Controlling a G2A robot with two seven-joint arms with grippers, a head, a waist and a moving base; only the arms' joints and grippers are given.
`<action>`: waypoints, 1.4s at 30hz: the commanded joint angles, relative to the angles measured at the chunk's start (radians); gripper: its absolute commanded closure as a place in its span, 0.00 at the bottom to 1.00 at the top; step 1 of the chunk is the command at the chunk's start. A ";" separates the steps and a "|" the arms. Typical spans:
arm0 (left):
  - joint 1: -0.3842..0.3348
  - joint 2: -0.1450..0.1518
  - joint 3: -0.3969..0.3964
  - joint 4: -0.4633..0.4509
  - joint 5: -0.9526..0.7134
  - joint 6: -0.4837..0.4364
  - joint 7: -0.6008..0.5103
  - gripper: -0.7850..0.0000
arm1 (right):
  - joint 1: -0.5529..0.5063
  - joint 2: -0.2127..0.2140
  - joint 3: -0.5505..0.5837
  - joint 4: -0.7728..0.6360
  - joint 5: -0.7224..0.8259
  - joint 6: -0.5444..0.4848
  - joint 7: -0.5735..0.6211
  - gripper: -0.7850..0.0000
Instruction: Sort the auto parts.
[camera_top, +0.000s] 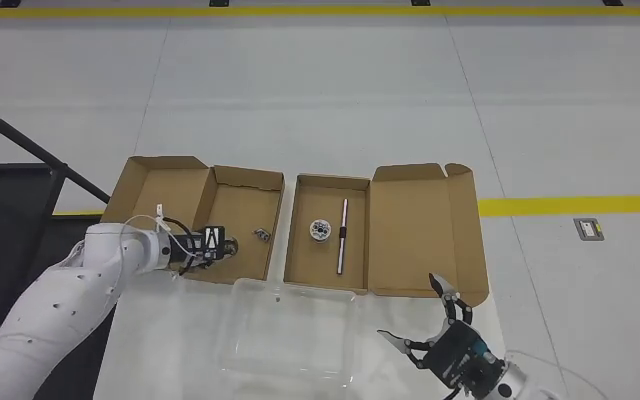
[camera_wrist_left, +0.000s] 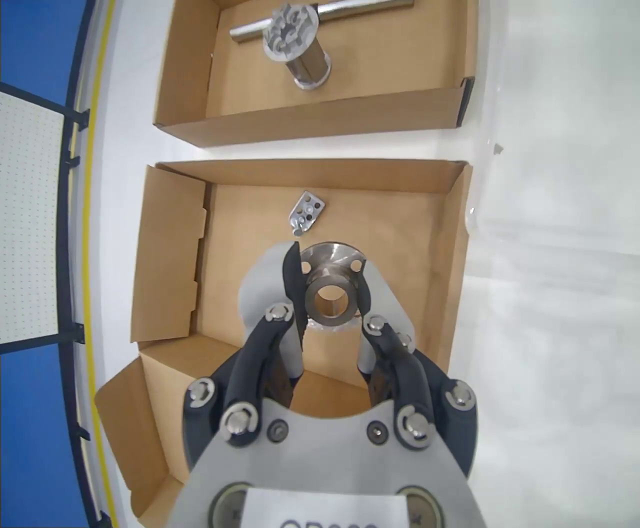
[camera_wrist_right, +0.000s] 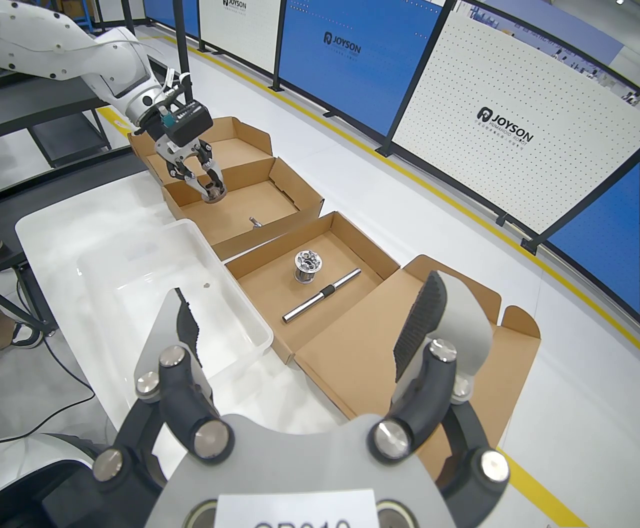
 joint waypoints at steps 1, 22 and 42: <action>-0.021 -0.027 0.025 0.059 0.001 -0.013 -0.004 1.00 | 0.000 0.000 0.000 0.000 0.000 0.000 0.000 0.00; -0.117 -0.230 0.142 0.450 0.009 0.033 -0.010 1.00 | 0.000 0.000 0.000 0.000 0.000 0.000 0.000 0.00; -0.157 -0.239 0.119 0.527 0.016 0.136 0.270 0.60 | 0.000 0.000 0.000 0.000 0.000 0.000 0.000 0.00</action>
